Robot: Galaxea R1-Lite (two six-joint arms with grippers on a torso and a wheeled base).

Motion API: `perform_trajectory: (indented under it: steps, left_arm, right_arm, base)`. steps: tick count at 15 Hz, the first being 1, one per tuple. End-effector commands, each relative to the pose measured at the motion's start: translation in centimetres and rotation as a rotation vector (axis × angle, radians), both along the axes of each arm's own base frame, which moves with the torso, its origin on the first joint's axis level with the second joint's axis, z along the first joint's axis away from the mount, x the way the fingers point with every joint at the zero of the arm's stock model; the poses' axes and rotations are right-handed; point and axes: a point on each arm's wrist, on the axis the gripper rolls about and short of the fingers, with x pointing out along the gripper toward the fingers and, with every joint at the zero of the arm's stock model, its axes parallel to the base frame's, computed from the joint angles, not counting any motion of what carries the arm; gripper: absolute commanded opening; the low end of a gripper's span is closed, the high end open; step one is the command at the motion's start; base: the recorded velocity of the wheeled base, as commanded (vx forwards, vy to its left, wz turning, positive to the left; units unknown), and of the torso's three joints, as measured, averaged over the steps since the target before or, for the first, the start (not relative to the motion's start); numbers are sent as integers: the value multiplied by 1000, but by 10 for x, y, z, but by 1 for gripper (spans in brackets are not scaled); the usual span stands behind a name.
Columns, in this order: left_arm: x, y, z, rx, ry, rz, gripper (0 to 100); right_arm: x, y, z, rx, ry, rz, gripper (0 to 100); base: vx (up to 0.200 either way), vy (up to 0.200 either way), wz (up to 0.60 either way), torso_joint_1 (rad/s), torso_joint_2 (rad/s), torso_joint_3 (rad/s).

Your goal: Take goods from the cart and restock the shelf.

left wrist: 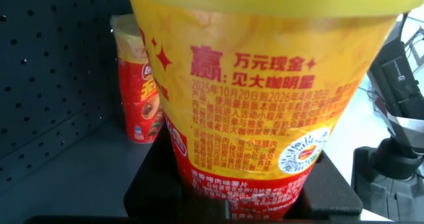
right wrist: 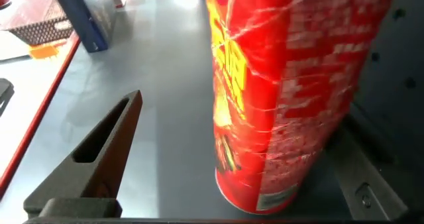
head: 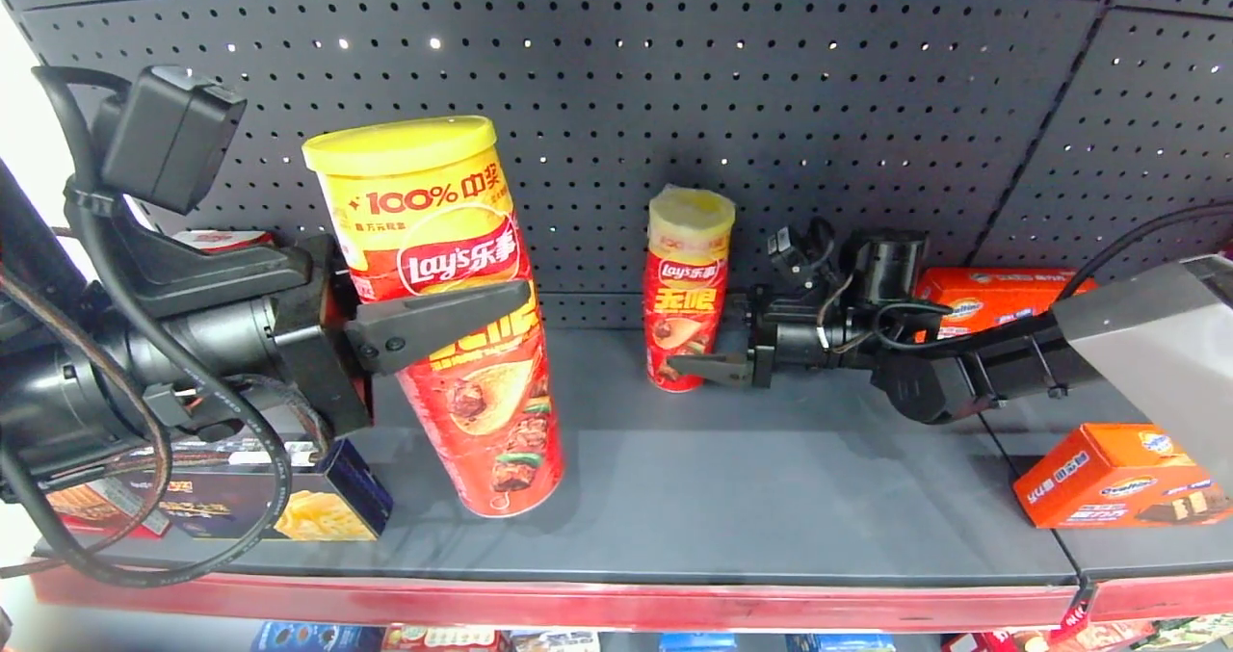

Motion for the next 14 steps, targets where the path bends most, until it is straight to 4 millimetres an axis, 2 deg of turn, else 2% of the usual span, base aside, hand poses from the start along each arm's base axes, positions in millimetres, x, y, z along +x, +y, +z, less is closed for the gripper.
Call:
perform_trajectory:
  steps: [1,6,14]
  left_arm:
    - [0,0,0,0,1,0,0]
    - [-1,0,-1,1,4,-1,0]
    - [1,-1,-2,-1,-3,-1,0]
  right_arm:
    - [-10,-5,8,-2,-8,-4,100]
    - [7,7,0,0,-14,-48,100]
    - [13,27,-8,-2,-21,-111,100]
  base:
    - [0,0,0,0,0,0]
    - [0,0,0,0,0,0]
    - [0,0,0,0,0,0]
